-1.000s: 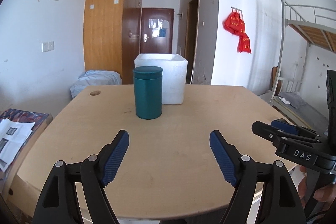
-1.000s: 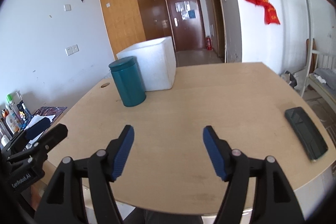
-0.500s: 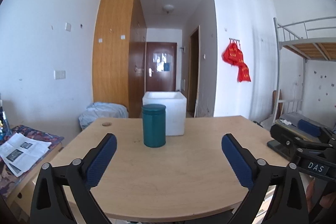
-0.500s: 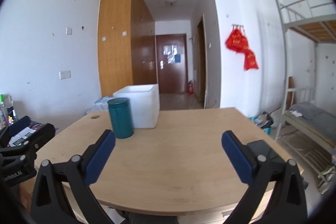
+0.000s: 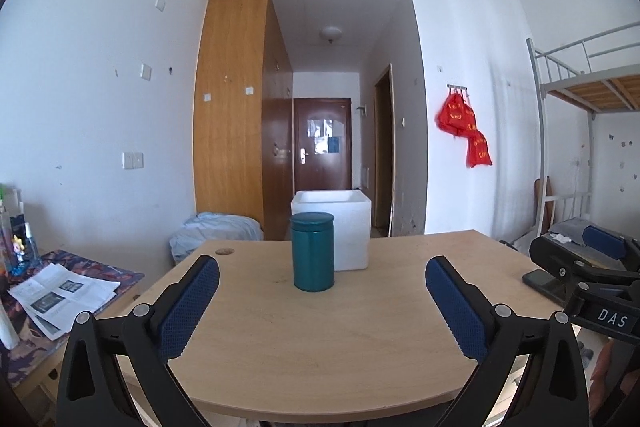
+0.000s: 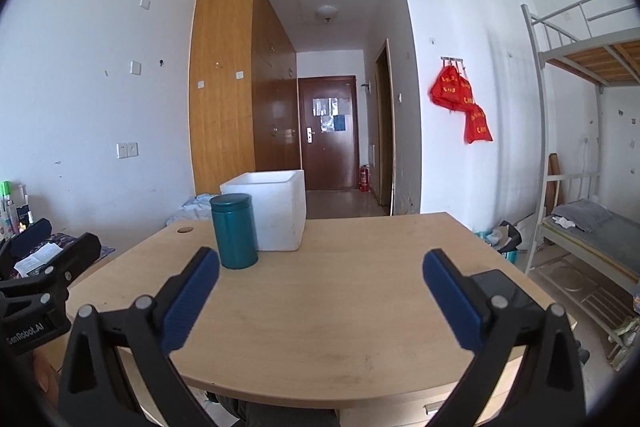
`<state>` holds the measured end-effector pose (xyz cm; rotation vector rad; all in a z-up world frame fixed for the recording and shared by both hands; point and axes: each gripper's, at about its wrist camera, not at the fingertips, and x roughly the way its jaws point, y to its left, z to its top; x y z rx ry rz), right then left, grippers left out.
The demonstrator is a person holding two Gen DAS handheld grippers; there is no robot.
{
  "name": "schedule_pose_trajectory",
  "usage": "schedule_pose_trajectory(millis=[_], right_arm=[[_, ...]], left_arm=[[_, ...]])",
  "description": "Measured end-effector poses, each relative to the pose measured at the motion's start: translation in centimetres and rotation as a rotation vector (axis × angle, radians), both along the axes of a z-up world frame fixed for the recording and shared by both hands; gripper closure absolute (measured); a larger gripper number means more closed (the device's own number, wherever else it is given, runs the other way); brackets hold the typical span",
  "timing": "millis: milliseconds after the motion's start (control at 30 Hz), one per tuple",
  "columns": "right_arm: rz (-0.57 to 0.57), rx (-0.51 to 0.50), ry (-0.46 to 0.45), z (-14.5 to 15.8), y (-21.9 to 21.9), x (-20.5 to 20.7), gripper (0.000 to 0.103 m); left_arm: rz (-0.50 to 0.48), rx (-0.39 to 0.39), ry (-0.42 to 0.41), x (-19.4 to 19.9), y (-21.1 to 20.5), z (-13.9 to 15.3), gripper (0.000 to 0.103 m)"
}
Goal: Organize soft objects
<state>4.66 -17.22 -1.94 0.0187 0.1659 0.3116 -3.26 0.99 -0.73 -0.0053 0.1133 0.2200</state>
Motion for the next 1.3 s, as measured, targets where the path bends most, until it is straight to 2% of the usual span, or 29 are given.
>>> schedule_pose_trajectory(millis=[733,1200,1300], right_arm=[[0.006,-0.013,-0.006,0.16,0.31,-0.86,0.0],[-0.002,-0.023,-0.001,0.01,0.38,-0.84,0.0],[0.004,-0.025,0.006,-0.07,0.39,-0.71,0.0]], left_arm=[[0.014,-0.022,-0.002,-0.33,0.49,0.19,0.0],[0.013,-0.002,-0.008,-0.15,-0.08,0.26,0.0],[0.046,0.005,-0.012,0.0,-0.03,0.1,0.0]])
